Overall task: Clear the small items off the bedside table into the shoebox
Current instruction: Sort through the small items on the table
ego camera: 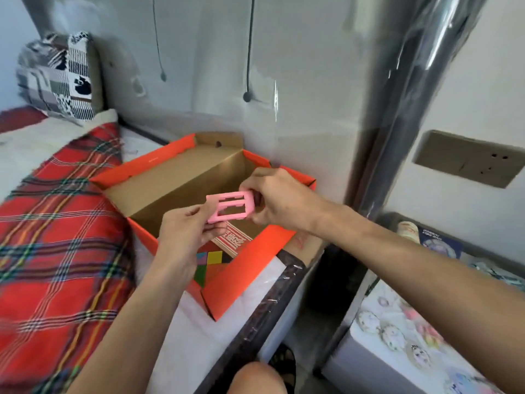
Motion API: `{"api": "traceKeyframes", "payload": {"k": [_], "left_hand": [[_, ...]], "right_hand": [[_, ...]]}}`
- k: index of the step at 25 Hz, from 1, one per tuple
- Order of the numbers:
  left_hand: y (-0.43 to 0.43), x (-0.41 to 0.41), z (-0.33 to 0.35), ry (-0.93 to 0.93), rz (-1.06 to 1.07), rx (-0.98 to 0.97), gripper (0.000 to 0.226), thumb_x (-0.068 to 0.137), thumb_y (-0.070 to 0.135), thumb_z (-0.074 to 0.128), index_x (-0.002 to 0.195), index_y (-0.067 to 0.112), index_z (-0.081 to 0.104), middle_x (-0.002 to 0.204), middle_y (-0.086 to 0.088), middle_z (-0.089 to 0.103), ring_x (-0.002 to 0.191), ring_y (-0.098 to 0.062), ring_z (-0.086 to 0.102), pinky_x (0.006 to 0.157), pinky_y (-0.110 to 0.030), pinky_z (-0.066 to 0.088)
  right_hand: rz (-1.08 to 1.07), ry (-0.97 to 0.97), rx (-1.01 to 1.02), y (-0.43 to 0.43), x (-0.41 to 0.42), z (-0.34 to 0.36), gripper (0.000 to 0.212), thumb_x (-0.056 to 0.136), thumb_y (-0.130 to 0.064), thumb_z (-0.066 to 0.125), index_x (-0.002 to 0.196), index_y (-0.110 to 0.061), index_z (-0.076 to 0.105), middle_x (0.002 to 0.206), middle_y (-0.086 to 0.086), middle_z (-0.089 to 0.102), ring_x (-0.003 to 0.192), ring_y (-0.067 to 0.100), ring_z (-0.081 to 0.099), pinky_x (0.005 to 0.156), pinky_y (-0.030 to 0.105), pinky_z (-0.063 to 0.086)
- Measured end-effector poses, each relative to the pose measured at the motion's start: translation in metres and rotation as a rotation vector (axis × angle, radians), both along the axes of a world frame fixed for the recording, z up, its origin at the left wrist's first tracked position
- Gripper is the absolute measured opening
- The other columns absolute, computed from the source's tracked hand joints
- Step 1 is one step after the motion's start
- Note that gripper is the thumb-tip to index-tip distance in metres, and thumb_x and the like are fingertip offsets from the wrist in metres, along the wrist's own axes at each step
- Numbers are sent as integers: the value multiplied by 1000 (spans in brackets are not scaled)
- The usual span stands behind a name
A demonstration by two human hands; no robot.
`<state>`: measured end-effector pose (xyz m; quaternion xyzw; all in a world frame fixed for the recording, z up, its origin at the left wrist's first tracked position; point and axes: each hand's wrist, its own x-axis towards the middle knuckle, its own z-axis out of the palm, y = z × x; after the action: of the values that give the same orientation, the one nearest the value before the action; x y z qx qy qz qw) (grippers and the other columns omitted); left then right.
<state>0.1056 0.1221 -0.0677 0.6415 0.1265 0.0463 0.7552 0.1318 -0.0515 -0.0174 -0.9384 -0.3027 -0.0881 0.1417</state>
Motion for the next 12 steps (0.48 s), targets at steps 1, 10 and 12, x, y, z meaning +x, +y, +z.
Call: {"api": "traceKeyframes", "payload": {"k": [1, 10, 12], "left_hand": [[14, 8, -6, 5, -4, 56, 26, 95, 25, 65, 94, 0, 73, 76, -18, 73, 55, -15, 67, 57, -21, 58], [65, 58, -57, -99, 302, 1177, 29, 96, 46, 52, 93, 27, 74, 91, 3, 75, 88, -24, 67, 67, -31, 41], [63, 60, -65, -85, 311, 1233, 24, 93, 45, 52, 89, 32, 72, 89, 7, 74, 86, -24, 67, 64, -30, 38]], "right_hand": [[34, 34, -4, 9, 15, -4, 31, 70, -19, 76, 99, -11, 72, 96, 7, 62, 86, 22, 62, 80, 33, 48], [282, 413, -398, 59, 85, -65, 30, 67, -34, 80, 94, -24, 74, 76, -6, 70, 65, 9, 57, 59, 15, 43], [370, 471, -534, 68, 83, -76, 30, 69, -35, 79, 96, -24, 74, 76, -8, 68, 61, 6, 53, 56, 8, 40]]}}
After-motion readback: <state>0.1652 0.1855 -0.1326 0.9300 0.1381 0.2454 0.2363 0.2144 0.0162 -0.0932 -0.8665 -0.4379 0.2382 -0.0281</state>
